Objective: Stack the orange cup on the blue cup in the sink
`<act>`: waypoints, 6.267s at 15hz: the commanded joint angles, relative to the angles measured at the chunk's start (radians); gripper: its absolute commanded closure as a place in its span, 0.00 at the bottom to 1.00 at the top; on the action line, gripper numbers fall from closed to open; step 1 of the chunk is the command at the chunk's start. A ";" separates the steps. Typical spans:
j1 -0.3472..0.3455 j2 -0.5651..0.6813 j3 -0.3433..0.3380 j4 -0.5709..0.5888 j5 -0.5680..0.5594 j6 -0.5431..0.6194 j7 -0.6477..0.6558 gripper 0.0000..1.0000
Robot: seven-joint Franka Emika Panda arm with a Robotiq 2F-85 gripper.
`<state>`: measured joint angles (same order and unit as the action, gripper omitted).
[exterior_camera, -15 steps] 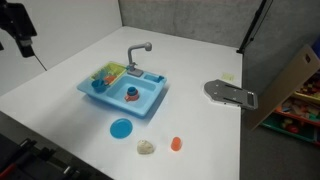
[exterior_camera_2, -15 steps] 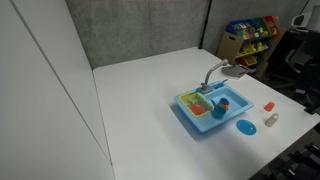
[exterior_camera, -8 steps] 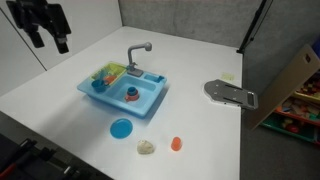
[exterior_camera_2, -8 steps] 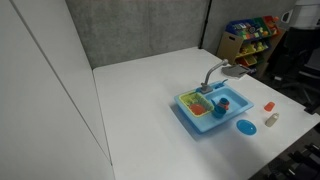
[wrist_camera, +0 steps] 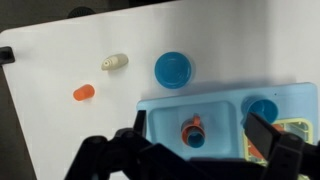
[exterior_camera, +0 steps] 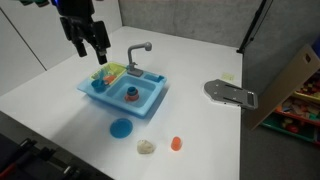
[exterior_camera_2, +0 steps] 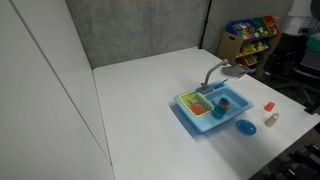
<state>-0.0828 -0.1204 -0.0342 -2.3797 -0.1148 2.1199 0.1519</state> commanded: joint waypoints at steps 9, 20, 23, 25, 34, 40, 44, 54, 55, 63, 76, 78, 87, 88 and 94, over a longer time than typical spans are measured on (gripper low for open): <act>-0.077 0.308 -0.147 0.131 -0.073 0.192 0.193 0.00; -0.133 0.553 -0.218 0.267 0.097 0.236 0.163 0.00; -0.113 0.547 -0.235 0.245 0.102 0.244 0.176 0.00; -0.116 0.560 -0.235 0.261 0.118 0.244 0.172 0.00; -0.136 0.582 -0.265 0.243 0.138 0.407 0.189 0.00; -0.146 0.636 -0.299 0.231 0.148 0.490 0.204 0.00; -0.144 0.694 -0.325 0.237 0.151 0.535 0.229 0.00; -0.213 0.825 -0.270 0.298 0.285 0.603 0.187 0.00; -0.216 0.837 -0.267 0.307 0.292 0.608 0.186 0.00; -0.228 0.908 -0.253 0.365 0.321 0.618 0.186 0.00; -0.205 0.935 -0.264 0.382 0.317 0.610 0.195 0.67; -0.178 0.895 -0.276 0.357 0.306 0.602 0.199 0.84; -0.071 0.699 -0.274 0.282 0.271 0.543 0.201 0.86; -0.058 0.678 -0.273 0.275 0.266 0.534 0.205 0.86; 0.006 0.569 -0.251 0.231 0.217 0.485 0.214 0.86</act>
<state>-0.0978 0.5257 -0.2960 -2.1024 0.1386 2.6344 0.3644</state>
